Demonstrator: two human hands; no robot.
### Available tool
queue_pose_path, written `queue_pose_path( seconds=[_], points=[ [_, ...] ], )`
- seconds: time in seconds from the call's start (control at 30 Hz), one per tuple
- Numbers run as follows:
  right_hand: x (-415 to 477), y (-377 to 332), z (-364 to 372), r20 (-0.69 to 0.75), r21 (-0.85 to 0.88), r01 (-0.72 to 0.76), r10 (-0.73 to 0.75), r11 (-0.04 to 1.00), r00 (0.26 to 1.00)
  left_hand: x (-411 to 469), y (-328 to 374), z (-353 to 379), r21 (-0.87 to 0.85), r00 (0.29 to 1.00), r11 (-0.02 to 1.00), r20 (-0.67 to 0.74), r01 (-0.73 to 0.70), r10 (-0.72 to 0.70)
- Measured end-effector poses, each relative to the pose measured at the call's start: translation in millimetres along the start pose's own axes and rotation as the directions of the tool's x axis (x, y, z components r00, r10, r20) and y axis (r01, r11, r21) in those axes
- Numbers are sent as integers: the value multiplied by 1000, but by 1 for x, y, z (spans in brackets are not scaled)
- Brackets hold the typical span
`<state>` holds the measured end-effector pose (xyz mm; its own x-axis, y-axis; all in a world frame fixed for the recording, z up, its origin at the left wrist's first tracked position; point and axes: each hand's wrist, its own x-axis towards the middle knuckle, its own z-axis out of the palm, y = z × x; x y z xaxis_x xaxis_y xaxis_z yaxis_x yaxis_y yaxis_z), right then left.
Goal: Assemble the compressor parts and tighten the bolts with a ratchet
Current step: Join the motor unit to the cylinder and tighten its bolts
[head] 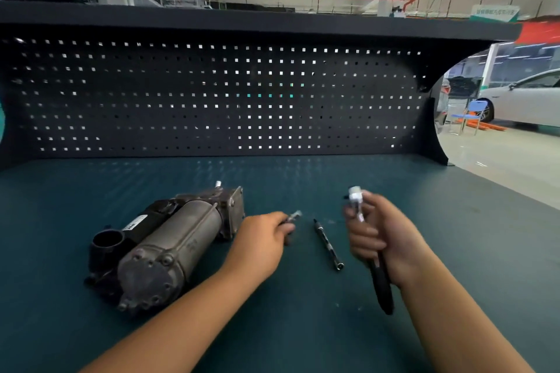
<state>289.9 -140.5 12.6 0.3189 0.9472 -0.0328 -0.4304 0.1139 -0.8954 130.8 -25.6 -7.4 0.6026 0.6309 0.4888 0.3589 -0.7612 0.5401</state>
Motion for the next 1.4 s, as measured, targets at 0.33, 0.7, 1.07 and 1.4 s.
queue_pose_path(
  seconds=[0.33, 0.7, 1.07, 1.4],
  points=[
    [17, 40, 6, -390, -921, -371, -278, 120, 878, 12, -12, 34, 159, 982, 977, 103, 142, -160],
    [19, 24, 1, -379, -898, -197, -465, 394, 800, 16, 25, 68, 86, 953, 973, 202, 212, -225],
    [18, 20, 6, -228, -772, 140, -477, 620, 849, 14, 37, 81, 195, 955, 973, 245, 120, -167],
    [15, 17, 5, -251, -714, 145, -443, 685, 861, 15, 27, 54, -76, 985, 988, 121, 132, -122]
  ],
)
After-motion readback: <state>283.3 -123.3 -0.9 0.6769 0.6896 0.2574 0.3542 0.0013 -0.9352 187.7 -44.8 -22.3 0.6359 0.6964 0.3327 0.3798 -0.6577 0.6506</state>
